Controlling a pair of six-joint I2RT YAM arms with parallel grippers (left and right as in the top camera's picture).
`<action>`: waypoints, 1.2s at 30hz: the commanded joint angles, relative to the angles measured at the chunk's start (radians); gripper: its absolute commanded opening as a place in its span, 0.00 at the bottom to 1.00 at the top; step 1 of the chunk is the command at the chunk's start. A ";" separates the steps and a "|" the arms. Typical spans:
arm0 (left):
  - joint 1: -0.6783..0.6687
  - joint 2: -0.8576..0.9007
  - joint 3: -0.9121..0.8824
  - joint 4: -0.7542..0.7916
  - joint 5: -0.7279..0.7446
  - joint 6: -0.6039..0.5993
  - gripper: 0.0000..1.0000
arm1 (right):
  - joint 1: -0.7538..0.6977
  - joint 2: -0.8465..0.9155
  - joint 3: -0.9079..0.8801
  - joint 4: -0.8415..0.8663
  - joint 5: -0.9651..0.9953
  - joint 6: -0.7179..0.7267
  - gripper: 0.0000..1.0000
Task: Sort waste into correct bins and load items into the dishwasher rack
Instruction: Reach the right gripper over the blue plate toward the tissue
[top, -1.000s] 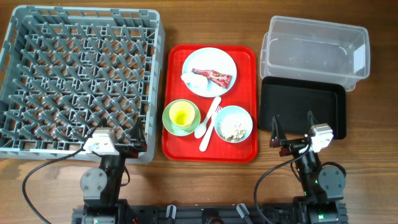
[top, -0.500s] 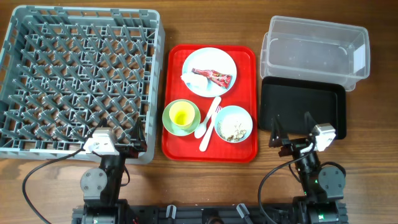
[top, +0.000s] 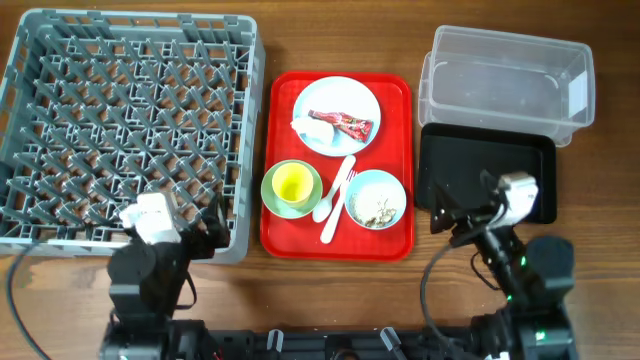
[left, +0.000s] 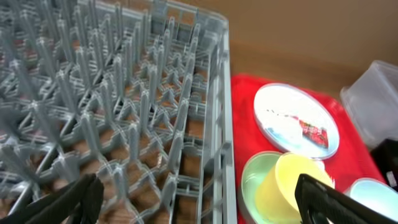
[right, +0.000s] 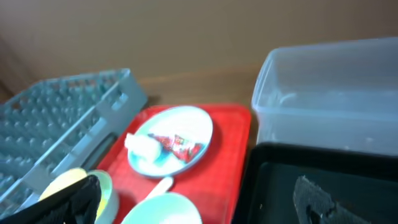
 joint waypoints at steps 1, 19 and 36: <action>0.005 0.147 0.142 -0.080 -0.018 -0.010 1.00 | 0.005 0.172 0.175 -0.093 -0.091 -0.047 1.00; 0.005 0.414 0.335 -0.246 -0.017 -0.010 1.00 | 0.005 0.956 1.034 -0.779 -0.177 -0.282 1.00; 0.005 0.414 0.335 -0.244 -0.016 -0.010 1.00 | 0.397 1.065 1.035 -0.397 0.128 -0.438 0.92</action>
